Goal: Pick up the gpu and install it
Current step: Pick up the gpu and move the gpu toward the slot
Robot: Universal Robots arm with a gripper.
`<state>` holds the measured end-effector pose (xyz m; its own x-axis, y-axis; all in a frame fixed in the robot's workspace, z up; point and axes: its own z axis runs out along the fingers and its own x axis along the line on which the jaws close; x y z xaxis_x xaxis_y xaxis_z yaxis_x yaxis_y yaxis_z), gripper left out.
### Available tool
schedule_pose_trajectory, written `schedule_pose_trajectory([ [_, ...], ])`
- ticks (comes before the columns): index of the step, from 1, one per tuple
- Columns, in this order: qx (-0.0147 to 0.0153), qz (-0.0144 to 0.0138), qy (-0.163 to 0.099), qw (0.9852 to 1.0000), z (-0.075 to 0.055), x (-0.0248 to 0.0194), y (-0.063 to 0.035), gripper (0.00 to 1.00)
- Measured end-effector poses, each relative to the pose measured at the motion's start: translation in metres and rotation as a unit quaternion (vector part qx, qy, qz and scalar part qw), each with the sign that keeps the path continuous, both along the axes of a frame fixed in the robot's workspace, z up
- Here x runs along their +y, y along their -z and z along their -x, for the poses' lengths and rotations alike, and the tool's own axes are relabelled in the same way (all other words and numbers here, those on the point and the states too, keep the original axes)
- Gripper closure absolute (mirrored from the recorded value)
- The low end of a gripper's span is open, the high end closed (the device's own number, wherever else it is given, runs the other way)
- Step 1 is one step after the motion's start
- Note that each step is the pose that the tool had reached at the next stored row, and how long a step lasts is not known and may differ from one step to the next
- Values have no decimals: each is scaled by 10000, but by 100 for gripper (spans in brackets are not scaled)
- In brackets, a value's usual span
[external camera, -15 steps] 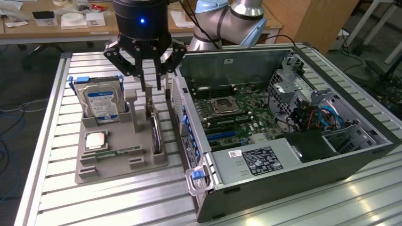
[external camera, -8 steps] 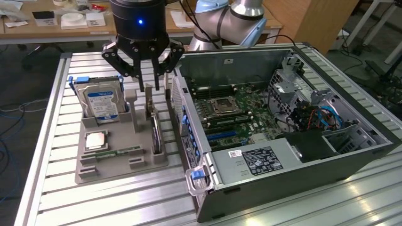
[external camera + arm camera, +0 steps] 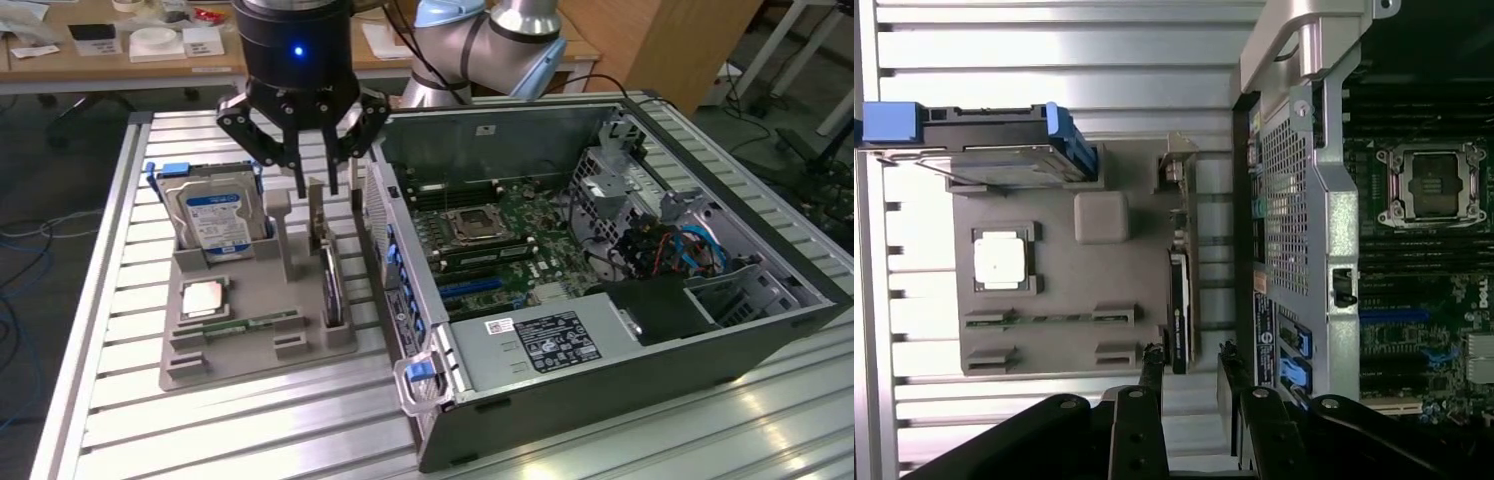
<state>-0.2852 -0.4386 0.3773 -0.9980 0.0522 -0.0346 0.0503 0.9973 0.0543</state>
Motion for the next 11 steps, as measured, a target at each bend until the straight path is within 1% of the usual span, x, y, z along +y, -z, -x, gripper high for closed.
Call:
schedule_pose_trajectory([
  [11, 0, 0, 34, 10000, 21, 0, 184, 64],
])
